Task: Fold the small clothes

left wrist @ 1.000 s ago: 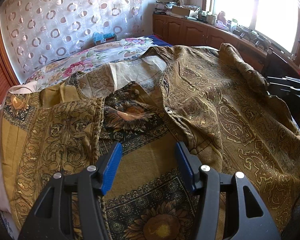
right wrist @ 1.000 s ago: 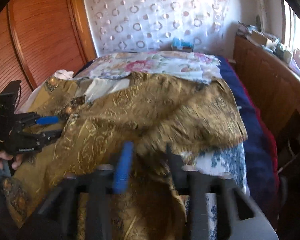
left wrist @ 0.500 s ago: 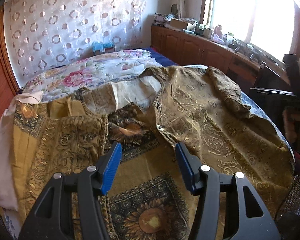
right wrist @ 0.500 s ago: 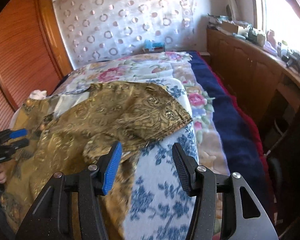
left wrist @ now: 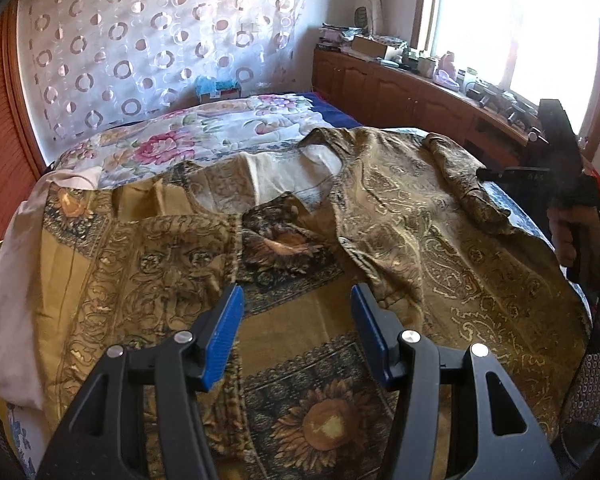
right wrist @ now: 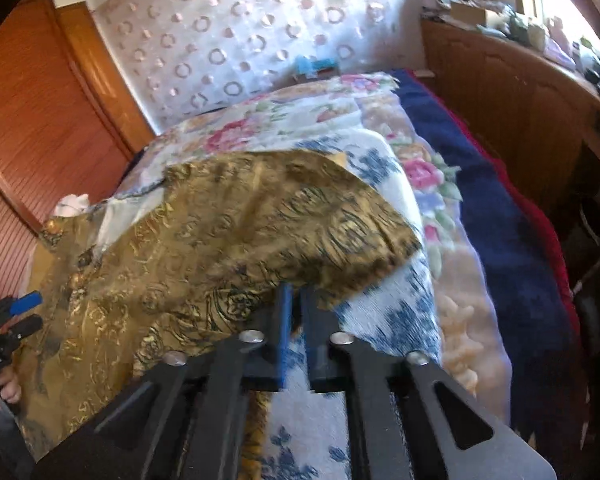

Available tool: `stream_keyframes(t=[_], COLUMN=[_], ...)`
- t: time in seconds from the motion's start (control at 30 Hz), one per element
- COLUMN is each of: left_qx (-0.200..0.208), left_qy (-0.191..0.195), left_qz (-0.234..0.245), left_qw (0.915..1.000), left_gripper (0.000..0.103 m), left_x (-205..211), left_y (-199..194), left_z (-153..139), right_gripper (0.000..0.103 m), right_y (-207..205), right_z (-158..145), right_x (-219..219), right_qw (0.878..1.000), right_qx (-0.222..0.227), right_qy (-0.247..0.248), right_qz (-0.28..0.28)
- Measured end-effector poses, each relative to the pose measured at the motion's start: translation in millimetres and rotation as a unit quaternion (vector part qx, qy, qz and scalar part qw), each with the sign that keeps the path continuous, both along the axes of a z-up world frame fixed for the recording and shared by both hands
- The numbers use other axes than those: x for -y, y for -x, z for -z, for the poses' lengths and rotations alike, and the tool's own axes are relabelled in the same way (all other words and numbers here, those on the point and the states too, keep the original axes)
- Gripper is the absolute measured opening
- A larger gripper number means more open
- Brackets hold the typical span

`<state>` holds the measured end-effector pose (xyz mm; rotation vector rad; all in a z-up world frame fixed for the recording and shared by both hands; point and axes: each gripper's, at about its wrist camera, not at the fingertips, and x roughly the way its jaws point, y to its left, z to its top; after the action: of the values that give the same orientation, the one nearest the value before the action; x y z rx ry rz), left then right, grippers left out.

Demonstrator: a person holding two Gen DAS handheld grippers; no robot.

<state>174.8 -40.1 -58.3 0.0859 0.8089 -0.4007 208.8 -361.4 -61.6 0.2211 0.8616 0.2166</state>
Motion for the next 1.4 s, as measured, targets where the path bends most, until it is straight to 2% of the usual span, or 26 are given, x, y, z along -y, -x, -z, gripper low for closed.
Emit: stream_keyframes(t=[0.23,0.33,0.43,0.47,0.5,0.53,0.57,0.67,0.73,0.97,1.03,1.1,1.2,1.33,1.4], left_qx=[-0.002,-0.003,-0.005,-0.006,-0.007,-0.007,-0.008,-0.01,-0.011,-0.012,-0.012,-0.012,-0.013,-0.013,-0.014], left_qy=[0.005,0.005,0.008,0.007,0.006,0.007,0.008,0.009,0.008,0.005,0.006,0.006,0.007,0.006,0.007], left_qz=[-0.018,-0.022,-0.021,-0.021,-0.02,-0.019,-0.018,-0.016,-0.015,-0.014,-0.015,-0.016,-0.017,-0.017,-0.017], left_qw=[0.9998,0.9997,0.9997,0.9997,0.9998,0.9998,0.9998,0.9998,0.9998,0.9998,0.9998,0.9998,0.9998,0.9997,0.9997], left_gripper=[0.055,0.055,0.056,0.055,0.055,0.055,0.056,0.055,0.055,0.056,0.055,0.055,0.055,0.055,0.055], left_x=[-14,-18,-18,-18,-18,-18,-17,-15,-14,-12,-11,-12,-12,-12,-14], left_y=[-2,-2,-2,-2,-2,-2,-3,-4,-5,-6,-6,-6,-5,-6,-6], left_z=[1,2,4,5,5,5,6,7,8,9,9,11,13,13,14], right_gripper=[0.0,0.0,0.001,0.01,0.035,0.048,0.056,0.056,0.056,0.054,0.049,0.036,0.025,0.018,0.011], right_y=[-10,-14,-16,-18,-19,-20,-19,-22,-23,-28,-29,-29,-27,-25,-26], right_z=[-49,-55,-50,-47,-43,-39,-35,-17,-8,6,6,8,8,6,6], right_x=[-48,-60,-53,-46,-40,-33,-24,2,13,19,16,15,15,14,13], right_qw=[0.995,0.994,0.994,0.994,0.994,0.994,0.994,0.992,0.992,0.993,0.991,0.988,0.987,0.986,0.986], right_qx=[0.06,0.064,0.06,0.056,0.051,0.046,0.045,0.018,0.005,-0.016,-0.014,-0.013,-0.008,0.003,0.003], right_qy=[0.03,0.054,0.07,0.081,0.091,0.1,0.104,0.12,0.114,0.109,0.124,0.14,0.151,0.156,0.155], right_qz=[-0.068,-0.07,-0.051,-0.036,-0.022,-0.008,0.006,0.042,0.051,0.047,0.049,0.056,0.062,0.059,0.054])
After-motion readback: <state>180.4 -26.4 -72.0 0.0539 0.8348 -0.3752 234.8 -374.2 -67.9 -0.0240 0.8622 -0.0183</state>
